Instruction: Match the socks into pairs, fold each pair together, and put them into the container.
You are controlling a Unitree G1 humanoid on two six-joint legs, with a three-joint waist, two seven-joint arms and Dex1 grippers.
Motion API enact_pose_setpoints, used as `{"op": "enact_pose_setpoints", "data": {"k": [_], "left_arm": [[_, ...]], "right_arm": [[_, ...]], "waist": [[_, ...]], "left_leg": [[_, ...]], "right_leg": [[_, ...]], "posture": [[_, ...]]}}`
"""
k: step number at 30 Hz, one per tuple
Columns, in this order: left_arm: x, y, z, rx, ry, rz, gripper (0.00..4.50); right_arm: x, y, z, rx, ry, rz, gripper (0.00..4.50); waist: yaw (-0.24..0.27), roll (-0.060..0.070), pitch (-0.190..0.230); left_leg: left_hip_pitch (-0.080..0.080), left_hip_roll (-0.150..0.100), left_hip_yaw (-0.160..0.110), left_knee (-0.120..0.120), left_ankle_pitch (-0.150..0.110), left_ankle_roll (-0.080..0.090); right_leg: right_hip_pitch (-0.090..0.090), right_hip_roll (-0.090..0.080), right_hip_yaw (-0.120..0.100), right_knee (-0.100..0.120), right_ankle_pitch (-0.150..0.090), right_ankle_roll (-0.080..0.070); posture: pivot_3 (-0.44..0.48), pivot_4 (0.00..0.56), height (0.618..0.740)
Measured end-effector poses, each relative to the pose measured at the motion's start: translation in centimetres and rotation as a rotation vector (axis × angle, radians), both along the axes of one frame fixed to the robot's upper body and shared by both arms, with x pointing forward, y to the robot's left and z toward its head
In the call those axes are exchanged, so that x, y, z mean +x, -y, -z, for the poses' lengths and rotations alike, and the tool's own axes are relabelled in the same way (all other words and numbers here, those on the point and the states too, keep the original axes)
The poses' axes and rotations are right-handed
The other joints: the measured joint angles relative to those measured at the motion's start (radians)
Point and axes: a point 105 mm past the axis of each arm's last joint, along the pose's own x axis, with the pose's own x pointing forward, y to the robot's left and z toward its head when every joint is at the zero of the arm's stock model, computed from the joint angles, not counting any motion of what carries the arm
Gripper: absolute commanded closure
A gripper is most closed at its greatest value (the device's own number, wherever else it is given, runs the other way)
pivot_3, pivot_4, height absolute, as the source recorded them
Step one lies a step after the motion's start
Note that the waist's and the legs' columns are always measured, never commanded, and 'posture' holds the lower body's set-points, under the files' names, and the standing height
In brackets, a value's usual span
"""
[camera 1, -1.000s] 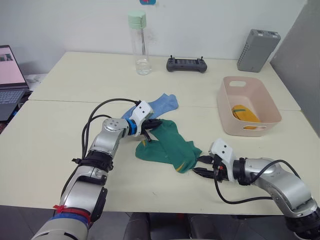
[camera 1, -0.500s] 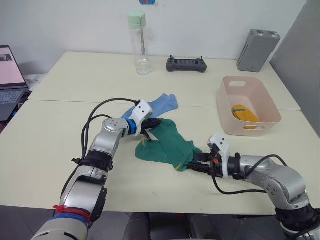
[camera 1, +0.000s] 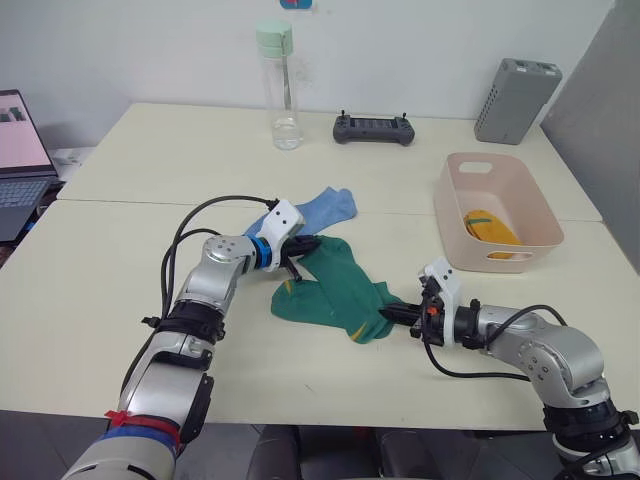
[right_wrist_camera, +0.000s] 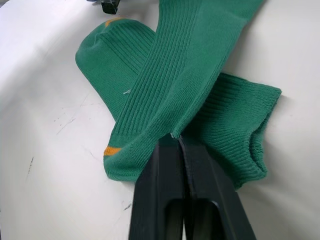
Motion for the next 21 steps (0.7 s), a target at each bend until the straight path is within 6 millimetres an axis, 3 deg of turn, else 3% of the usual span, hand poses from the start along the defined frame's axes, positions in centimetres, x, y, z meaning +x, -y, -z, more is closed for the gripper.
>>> {"op": "enact_pose_setpoints", "data": {"k": [6,12,18,21], "left_arm": [[-0.9,-1.2,-0.5,-0.017,0.003,-0.022,4.5],[-2.9,-2.2,-1.7,-0.063,-0.027,-0.027,4.5],[-7.0,-2.2,-1.9,-0.077,-0.124,0.044,4.5],[-9.4,-0.8,-1.6,-0.127,-0.206,0.107,4.5]], "right_arm": [[0.9,0.6,-1.1,-0.014,0.044,0.005,4.46],[4.0,1.9,-4.3,-0.023,0.145,0.027,4.46],[7.1,1.2,-5.1,-0.043,0.199,0.0,4.46],[8.6,0.1,-5.6,-0.066,0.239,-0.052,4.46]], "waist": [[-0.003,0.0,0.0],[-0.004,0.0,0.0],[-0.008,0.001,0.001],[-0.009,0.001,0.001]], "left_leg": [[0.0,0.0,0.0,0.0,0.0,0.0],[0.0,0.001,0.0,0.0,0.0,0.0],[0.0,0.0,0.001,-0.002,0.0,0.0],[0.0,0.001,0.001,-0.002,0.0,0.0]], "right_leg": [[0.0,0.0,0.0,0.0,0.0,0.0],[0.0,0.0,0.0,0.0,0.0,0.0],[-0.001,0.0,0.0,-0.001,0.0,-0.001],[-0.001,0.0,0.0,0.0,0.001,-0.002]], "posture": [[0.0,0.15,0.74],[0.0,0.15,0.74],[0.0,0.15,0.74],[0.0,0.15,0.74]]}}
